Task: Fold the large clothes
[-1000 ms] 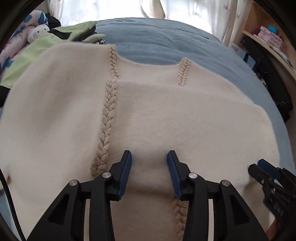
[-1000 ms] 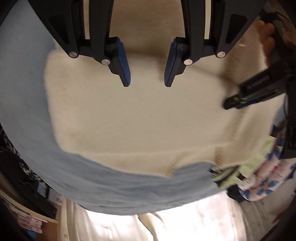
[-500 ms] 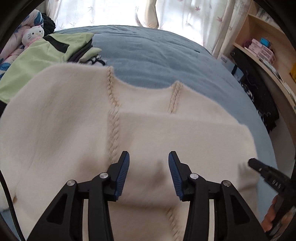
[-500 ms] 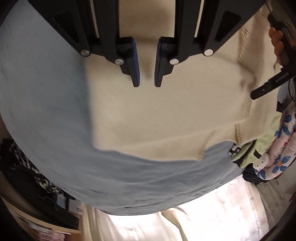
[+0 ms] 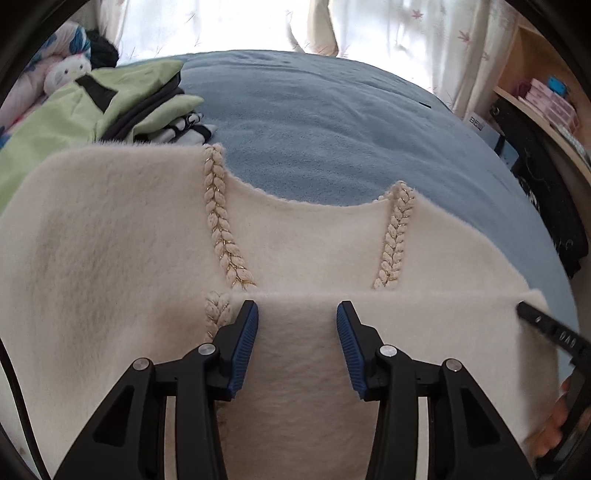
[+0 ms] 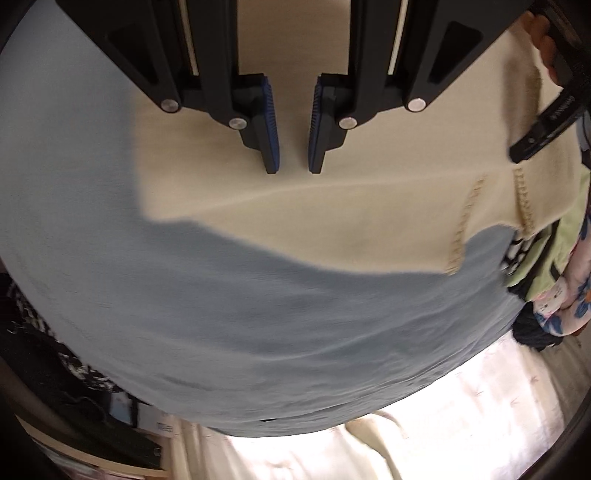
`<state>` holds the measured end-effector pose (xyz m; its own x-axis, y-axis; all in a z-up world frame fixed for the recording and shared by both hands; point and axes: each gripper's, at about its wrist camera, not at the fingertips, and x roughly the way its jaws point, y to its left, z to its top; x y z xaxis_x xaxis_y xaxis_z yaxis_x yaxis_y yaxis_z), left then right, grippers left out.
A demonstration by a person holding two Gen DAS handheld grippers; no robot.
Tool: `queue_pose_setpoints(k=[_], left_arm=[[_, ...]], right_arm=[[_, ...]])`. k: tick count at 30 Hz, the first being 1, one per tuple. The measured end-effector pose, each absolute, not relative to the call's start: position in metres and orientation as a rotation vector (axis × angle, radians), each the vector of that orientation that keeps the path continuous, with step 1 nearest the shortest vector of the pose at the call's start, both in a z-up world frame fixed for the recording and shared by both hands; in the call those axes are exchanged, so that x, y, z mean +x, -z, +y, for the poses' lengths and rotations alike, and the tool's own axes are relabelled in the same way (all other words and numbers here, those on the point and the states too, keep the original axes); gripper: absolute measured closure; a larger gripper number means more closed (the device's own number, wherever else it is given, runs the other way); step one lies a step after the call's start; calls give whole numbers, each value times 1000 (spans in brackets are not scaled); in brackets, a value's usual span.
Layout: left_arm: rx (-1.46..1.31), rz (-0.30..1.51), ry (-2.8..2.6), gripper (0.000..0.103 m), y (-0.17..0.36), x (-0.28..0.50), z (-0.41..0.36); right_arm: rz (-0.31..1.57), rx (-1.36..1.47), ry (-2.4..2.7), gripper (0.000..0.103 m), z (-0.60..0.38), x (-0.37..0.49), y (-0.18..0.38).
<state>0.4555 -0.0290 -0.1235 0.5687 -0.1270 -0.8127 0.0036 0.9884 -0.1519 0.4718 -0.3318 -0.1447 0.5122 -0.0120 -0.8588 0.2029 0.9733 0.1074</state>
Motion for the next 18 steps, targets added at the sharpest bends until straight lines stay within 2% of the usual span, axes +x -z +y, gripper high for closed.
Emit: queue_pose_setpoints(k=[4, 12, 18], left_arm=[[-62, 940, 76, 60, 125, 452, -38], [-86, 947, 72, 60, 123, 451, -33], [-85, 960, 68, 55, 119, 441, -32]], right_arm=[[1021, 238, 105, 87, -355, 455, 147], [1017, 167, 146, 86, -342, 442, 142], [1037, 167, 160, 85, -338, 433, 138]])
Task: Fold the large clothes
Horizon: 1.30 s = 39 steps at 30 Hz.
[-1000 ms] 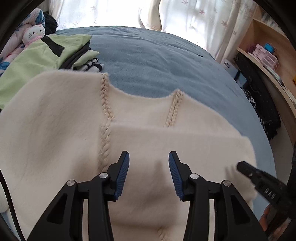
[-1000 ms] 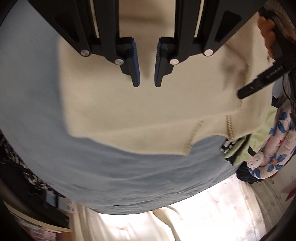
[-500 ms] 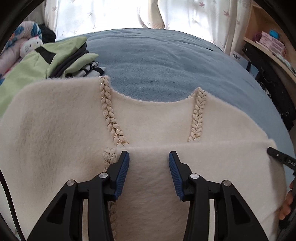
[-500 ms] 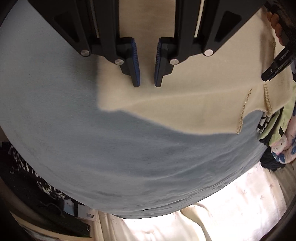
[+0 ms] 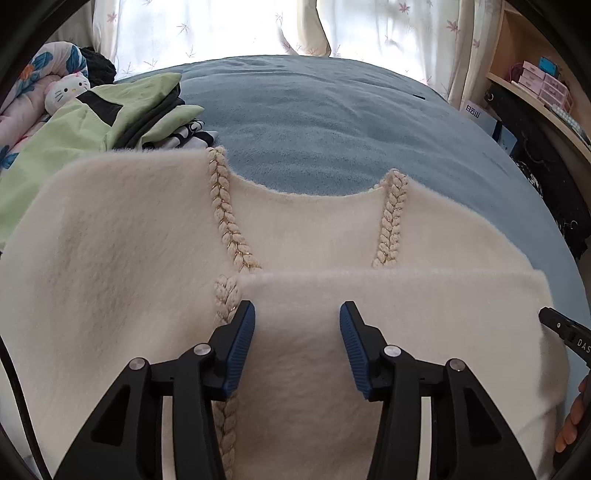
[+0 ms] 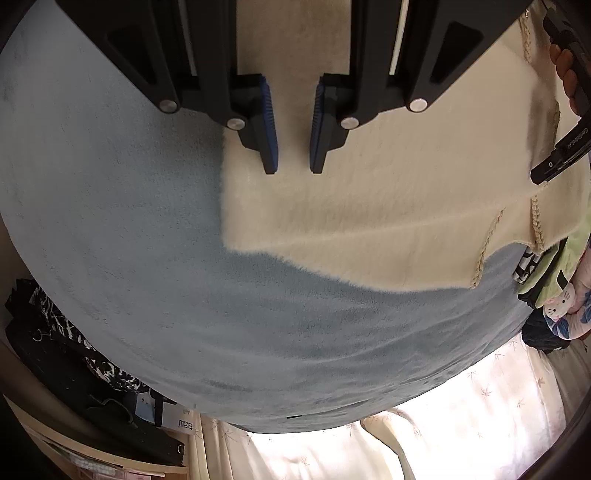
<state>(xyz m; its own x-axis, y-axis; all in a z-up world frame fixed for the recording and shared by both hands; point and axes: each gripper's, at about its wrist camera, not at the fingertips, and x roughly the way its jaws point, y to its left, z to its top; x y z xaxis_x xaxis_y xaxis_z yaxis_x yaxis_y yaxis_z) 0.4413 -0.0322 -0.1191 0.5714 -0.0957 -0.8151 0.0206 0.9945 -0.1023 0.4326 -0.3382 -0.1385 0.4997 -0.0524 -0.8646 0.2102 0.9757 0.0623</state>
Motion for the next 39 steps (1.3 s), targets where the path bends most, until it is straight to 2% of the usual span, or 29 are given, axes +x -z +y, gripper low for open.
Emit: queue_pose_setpoints(k=[2, 6, 12, 22, 25, 28, 39], left_arm=[[-91, 969, 68, 54, 118, 435, -31], [-102, 1003, 78, 54, 115, 414, -28], [-30, 1066, 52, 54, 106, 353, -27], [-89, 1053, 45, 54, 66, 243, 9], [-103, 1026, 29, 48, 53, 213, 27], [-114, 1007, 21, 48, 43, 185, 48], [-197, 966, -37, 47, 37, 130, 140]], right_arm=[[1039, 178, 155, 84, -337, 427, 136], [1052, 192, 147, 75, -328, 401, 133], [1102, 226, 101, 69, -300, 348, 127], [1099, 234, 11, 69, -222, 264, 105], [1074, 236, -14, 69, -198, 247, 93], [1053, 246, -51, 69, -174, 234, 82], [998, 103, -125, 66, -69, 213, 64]])
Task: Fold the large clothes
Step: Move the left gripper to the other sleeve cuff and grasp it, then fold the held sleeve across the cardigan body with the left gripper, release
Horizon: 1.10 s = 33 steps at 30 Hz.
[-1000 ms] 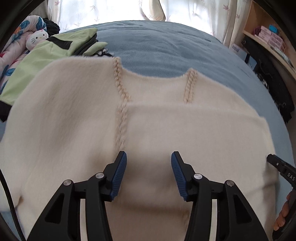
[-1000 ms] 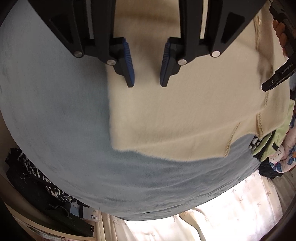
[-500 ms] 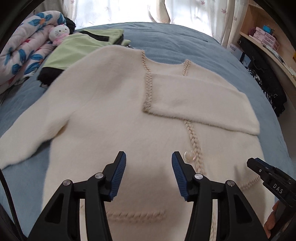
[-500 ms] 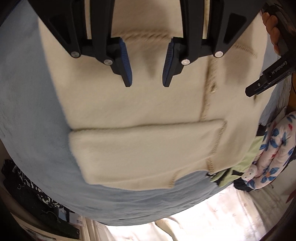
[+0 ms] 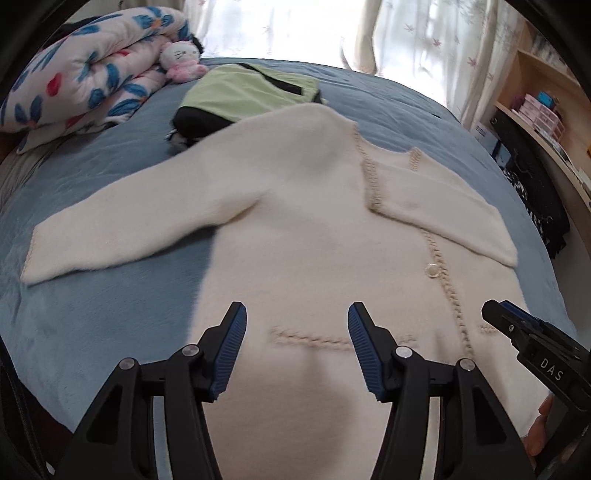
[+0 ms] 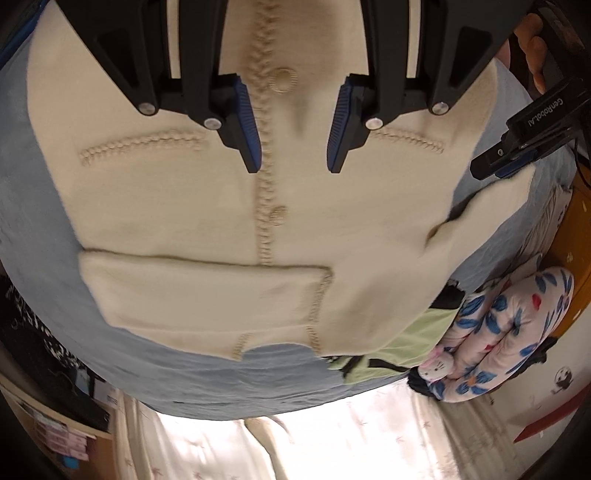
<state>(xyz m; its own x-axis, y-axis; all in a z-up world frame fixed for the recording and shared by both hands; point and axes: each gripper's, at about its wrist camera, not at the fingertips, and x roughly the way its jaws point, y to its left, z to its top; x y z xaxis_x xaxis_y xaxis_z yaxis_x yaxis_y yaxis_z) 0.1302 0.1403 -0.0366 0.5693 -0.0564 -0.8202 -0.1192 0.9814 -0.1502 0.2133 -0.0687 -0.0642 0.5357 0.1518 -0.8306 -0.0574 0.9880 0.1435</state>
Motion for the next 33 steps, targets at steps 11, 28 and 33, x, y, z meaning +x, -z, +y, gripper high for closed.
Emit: queue_pose_setpoints(k=[11, 28, 33], left_arm=[[-371, 975, -196, 47, 81, 116, 279], [-891, 798, -244, 47, 152, 127, 468], [-978, 757, -332, 62, 161, 137, 491]], right_arm=[[937, -66, -234, 66, 48, 229, 75], [994, -161, -353, 66, 157, 270, 123], [1022, -160, -352, 66, 159, 274, 134]])
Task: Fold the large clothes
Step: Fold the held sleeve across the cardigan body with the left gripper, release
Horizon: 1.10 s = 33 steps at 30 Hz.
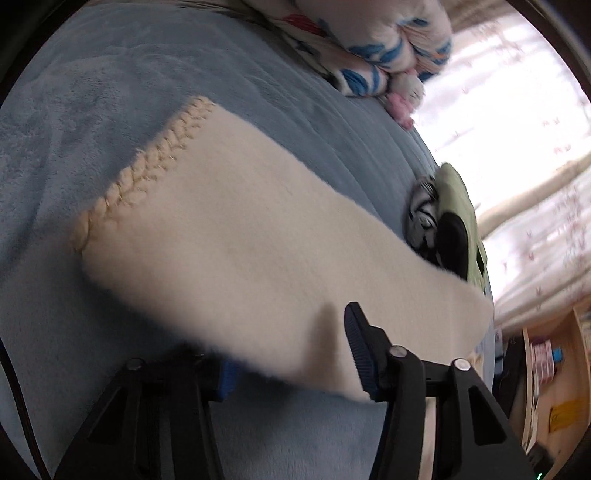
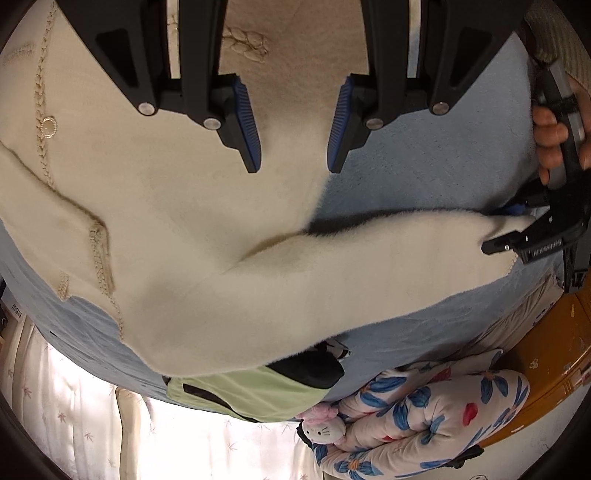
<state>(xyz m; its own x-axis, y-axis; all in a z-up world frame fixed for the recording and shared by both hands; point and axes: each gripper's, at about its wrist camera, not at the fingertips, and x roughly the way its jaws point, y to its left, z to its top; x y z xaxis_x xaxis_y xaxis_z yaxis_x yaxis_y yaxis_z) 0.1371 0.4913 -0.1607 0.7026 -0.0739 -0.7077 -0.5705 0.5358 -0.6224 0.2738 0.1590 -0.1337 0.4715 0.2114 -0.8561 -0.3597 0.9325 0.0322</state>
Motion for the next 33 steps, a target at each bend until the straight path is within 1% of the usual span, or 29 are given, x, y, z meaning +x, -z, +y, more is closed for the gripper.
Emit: queue_pose_setpoints(k=[1, 2, 4, 6, 7, 11, 15, 18, 21, 22, 23, 24, 25, 26, 28, 30, 33], left_arm=[[-973, 762, -380, 82, 162, 140, 495], [-951, 778, -426, 91, 163, 145, 498], [-874, 794, -465, 95, 155, 156, 492], [-744, 796, -507, 97, 138, 162, 477], [-668, 776, -516, 97, 123, 167, 464], [-515, 677, -406, 98, 61, 183, 413], [-386, 602, -191, 98, 11, 215, 322], [-319, 603, -47, 97, 1, 232, 257], [-257, 672, 83, 96, 16, 252, 192], [-241, 719, 119, 95, 29, 261, 171], [-232, 763, 139, 91, 42, 267, 159], [-233, 817, 174, 84, 56, 274, 147], [-248, 868, 202, 75, 71, 276, 139], [-261, 905, 220, 60, 84, 276, 134], [-271, 962, 245, 39, 98, 275, 128], [-289, 983, 261, 38, 106, 268, 128], [-288, 978, 247, 38, 103, 261, 137]], right_arm=[[1026, -156, -350, 66, 158, 274, 134], [1029, -150, -350, 66, 156, 275, 135], [1033, -130, -349, 66, 150, 274, 135], [1037, -97, -350, 66, 141, 275, 133], [1034, -84, -349, 66, 136, 274, 131], [1005, -27, -322, 66, 107, 272, 121], [968, 49, -265, 66, 61, 269, 108], [940, 95, -199, 66, 20, 265, 100], [936, 148, -120, 66, -24, 263, 98], [939, 163, -100, 66, -36, 262, 99], [947, 183, -75, 66, -51, 261, 101], [952, 194, -62, 66, -61, 261, 102], [959, 206, -48, 65, -72, 261, 104], [968, 216, -40, 65, -81, 261, 107], [977, 234, -31, 65, -92, 260, 111], [982, 257, -34, 65, -99, 261, 115], [990, 282, -58, 65, -99, 263, 118]])
